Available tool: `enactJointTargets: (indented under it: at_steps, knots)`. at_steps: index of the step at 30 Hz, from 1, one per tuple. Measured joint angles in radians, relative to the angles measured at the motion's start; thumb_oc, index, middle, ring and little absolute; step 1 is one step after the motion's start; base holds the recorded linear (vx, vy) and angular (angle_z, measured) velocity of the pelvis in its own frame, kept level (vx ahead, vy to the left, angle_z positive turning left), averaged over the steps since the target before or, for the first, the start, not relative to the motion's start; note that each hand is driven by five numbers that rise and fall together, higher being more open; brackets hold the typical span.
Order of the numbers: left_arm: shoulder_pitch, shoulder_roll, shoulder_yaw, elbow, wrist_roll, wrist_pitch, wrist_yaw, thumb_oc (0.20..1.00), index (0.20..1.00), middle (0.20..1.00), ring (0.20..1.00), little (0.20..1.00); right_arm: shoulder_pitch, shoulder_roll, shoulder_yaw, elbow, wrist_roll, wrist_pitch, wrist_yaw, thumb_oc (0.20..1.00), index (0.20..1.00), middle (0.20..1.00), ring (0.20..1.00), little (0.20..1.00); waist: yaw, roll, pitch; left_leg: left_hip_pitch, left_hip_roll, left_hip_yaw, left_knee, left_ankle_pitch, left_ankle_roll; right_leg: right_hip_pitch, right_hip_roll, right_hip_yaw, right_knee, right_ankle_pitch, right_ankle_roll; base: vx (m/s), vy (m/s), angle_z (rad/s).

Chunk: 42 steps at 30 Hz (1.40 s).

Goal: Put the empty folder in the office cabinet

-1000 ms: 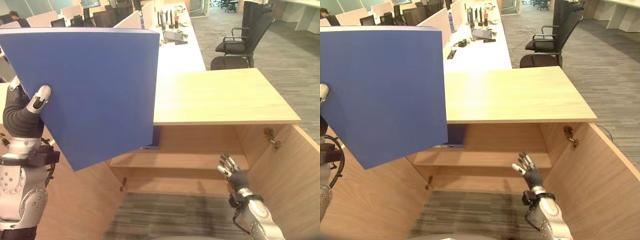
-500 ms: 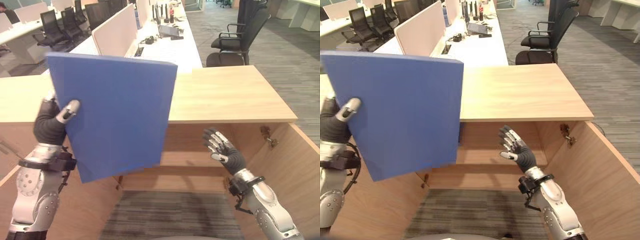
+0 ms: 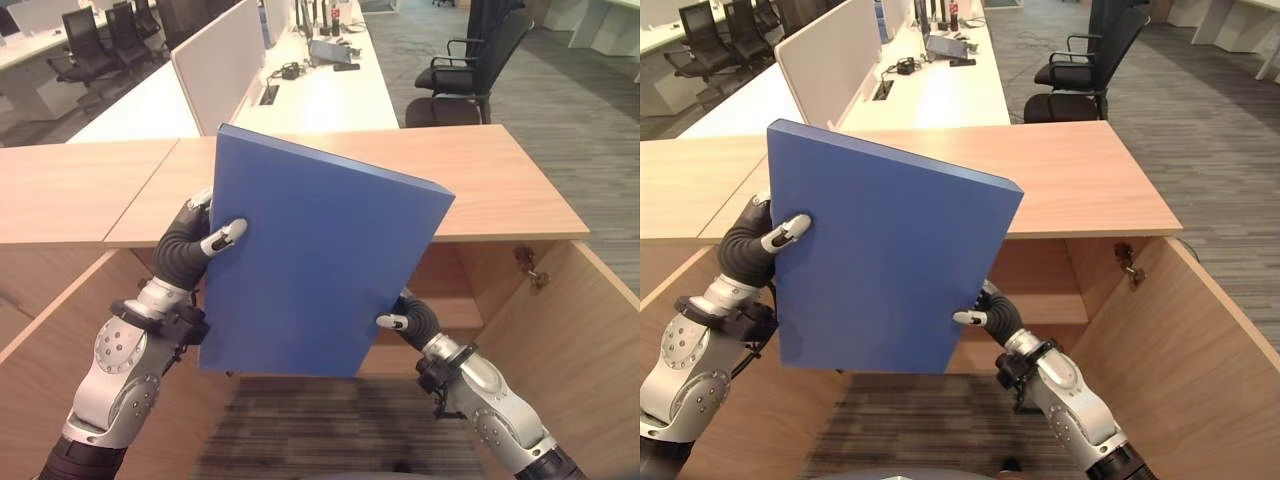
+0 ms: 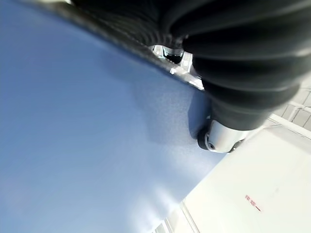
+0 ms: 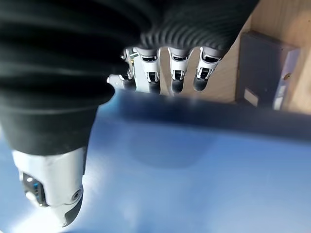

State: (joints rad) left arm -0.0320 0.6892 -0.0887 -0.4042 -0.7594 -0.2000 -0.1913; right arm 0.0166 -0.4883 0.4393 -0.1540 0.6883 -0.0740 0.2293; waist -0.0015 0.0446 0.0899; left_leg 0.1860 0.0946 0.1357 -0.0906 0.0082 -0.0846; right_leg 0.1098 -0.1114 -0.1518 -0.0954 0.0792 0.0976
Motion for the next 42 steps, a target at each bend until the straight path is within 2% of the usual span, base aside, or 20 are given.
enactJointTargets:
  at_steps: [4,8,9,10,21,30,31,32,33,34,36,38,40,42]
  knots:
    - [-0.071,0.024,-0.028,0.012,0.0,0.001,0.006,0.2,0.2,0.2,0.2,0.2,-0.041,-0.011,0.019,0.001,0.039,0.001,-0.013,1.0,1.0,1.0,1.0,1.0,-0.018,0.002,0.002,0.001,0.0,0.002,0.0,0.0,0.0,0.0,0.0,0.001,0.0,0.0,0.0,0.0,0.0,0.0]
    - [-0.096,0.042,-0.03,0.02,-0.01,0.002,0.007,0.2,0.2,0.2,0.2,0.2,-0.065,-0.023,0.031,0.001,0.041,0.001,-0.026,1.0,1.0,1.0,1.0,1.0,-0.018,0.006,0.004,0.0,0.0,0.005,0.0,0.0,0.0,-0.004,0.001,0.004,0.0,0.0,0.0,0.0,-0.004,-0.01]
    - [-0.096,0.052,-0.032,0.021,-0.021,0.003,0.007,0.2,0.2,0.2,0.2,0.2,-0.068,-0.023,0.037,0.001,0.069,0.001,-0.032,0.661,0.661,0.661,0.661,0.661,-0.018,0.009,0.006,0.0,0.0,0.006,0.0,0.0,0.0,-0.004,0.0,0.004,0.0,0.0,0.0,0.0,0.0,0.0]
    - [-0.096,0.056,-0.032,0.021,-0.022,0.003,0.007,0.2,0.2,0.2,0.2,0.2,-0.069,-0.023,0.039,0.001,0.077,0.001,-0.033,0.2,0.2,0.2,0.2,0.2,-0.018,0.011,0.007,0.0,0.0,0.006,0.0,0.0,0.0,-0.004,0.0,0.005,0.0,0.0,0.0,0.0,0.0,0.0]
    - [-0.088,0.049,-0.031,0.046,-0.06,0.017,0.006,0.2,0.2,0.2,0.2,0.2,-0.069,-0.024,0.038,0.004,0.117,0.001,-0.031,0.2,0.2,0.2,0.2,0.2,-0.018,0.02,0.014,0.001,0.0,0.007,0.0,0.0,0.0,-0.003,0.001,0.006,0.0,0.001,0.0,0.0,0.0,0.0]
    - [-0.037,0.002,-0.013,0.048,-0.059,0.021,0.005,0.2,0.2,0.2,0.2,0.2,-0.067,-0.032,0.035,0.004,0.115,0.017,-0.027,0.2,0.2,0.2,0.2,0.2,-0.017,0.018,0.015,0.001,0.0,0.007,0.0,0.0,0.0,-0.002,0.001,0.005,0.001,0.001,0.0,0.0,0.0,0.0]
    - [-0.031,-0.011,-0.006,0.048,-0.056,0.022,0.003,0.41,0.41,0.41,0.41,0.41,-0.067,-0.033,0.034,0.004,0.115,0.019,-0.024,0.2,0.2,0.2,0.2,0.2,-0.015,0.017,0.015,0.001,0.0,0.007,0.0,0.0,0.0,-0.002,0.001,0.005,0.001,0.001,0.0,0.0,0.0,0.0]
    - [-0.003,-0.029,0.012,0.048,-0.05,0.023,-0.004,0.925,0.925,0.925,0.925,0.925,-0.067,-0.033,0.032,0.003,0.11,0.022,-0.021,0.2,0.2,0.2,0.2,0.2,-0.016,0.016,0.015,0.001,0.0,0.007,0.0,0.0,0.0,-0.002,0.001,0.005,0.001,0.001,0.0,0.0,0.0,0.0]
    - [0.01,-0.031,0.015,0.048,-0.039,0.023,-0.005,1.0,1.0,1.0,1.0,1.0,-0.067,-0.042,0.03,0.003,0.106,0.022,-0.018,0.2,0.2,0.2,0.2,0.2,-0.013,0.013,0.016,0.001,0.0,0.006,0.0,0.0,0.0,-0.002,0.001,0.004,0.001,0.001,0.0,0.0,0.0,0.0]
    - [0.02,-0.038,0.031,0.049,-0.015,0.02,0.002,1.0,1.0,1.0,1.0,1.0,-0.067,-0.044,0.029,0.003,0.104,0.023,-0.009,0.2,0.2,0.2,0.2,0.2,-0.008,0.011,0.014,-0.001,0.0,0.006,0.0,0.0,0.0,-0.001,0.001,0.004,0.001,0.001,0.0,0.0,0.0,0.0]
    - [0.082,-0.081,0.135,0.069,0.033,0.017,0.021,1.0,1.0,1.0,1.0,1.0,-0.039,-0.056,-0.022,0.003,0.064,0.03,0.016,0.2,0.2,0.2,0.2,0.2,-0.008,0.009,0.015,-0.003,0.0,0.005,0.0,0.0,0.0,-0.001,0.0,0.003,0.0,0.0,0.0,0.0,0.0,0.0]
    - [0.171,-0.084,0.254,0.126,0.083,0.006,0.035,1.0,1.0,1.0,1.0,1.0,0.055,-0.129,-0.131,0.008,-0.023,0.039,0.031,0.2,0.2,0.2,0.2,0.2,0.01,0.009,0.015,-0.006,0.0,0.0,0.0,-0.001,0.001,-0.002,0.0,0.0,0.002,0.0,0.0,0.01,0.007,0.06]
    - [0.269,-0.096,0.357,0.139,0.103,0.003,0.043,1.0,1.0,1.0,1.0,1.0,0.141,-0.167,-0.209,0.032,-0.088,0.04,0.037,0.2,0.2,0.2,0.2,0.2,0.013,0.004,0.018,-0.006,0.001,-0.007,0.0,-0.001,0.001,-0.002,0.0,-0.007,0.0,0.0,0.0,0.01,0.012,0.09]
    - [0.326,-0.108,0.396,0.177,0.117,-0.004,0.04,1.0,1.0,1.0,1.0,1.0,0.174,-0.168,-0.241,0.082,-0.183,0.042,0.038,0.2,0.2,0.2,0.2,0.2,0.023,0.004,0.019,-0.016,0.0,-0.009,-0.002,-0.001,0.002,-0.002,-0.001,-0.011,0.001,-0.002,0.002,0.02,0.011,0.04]
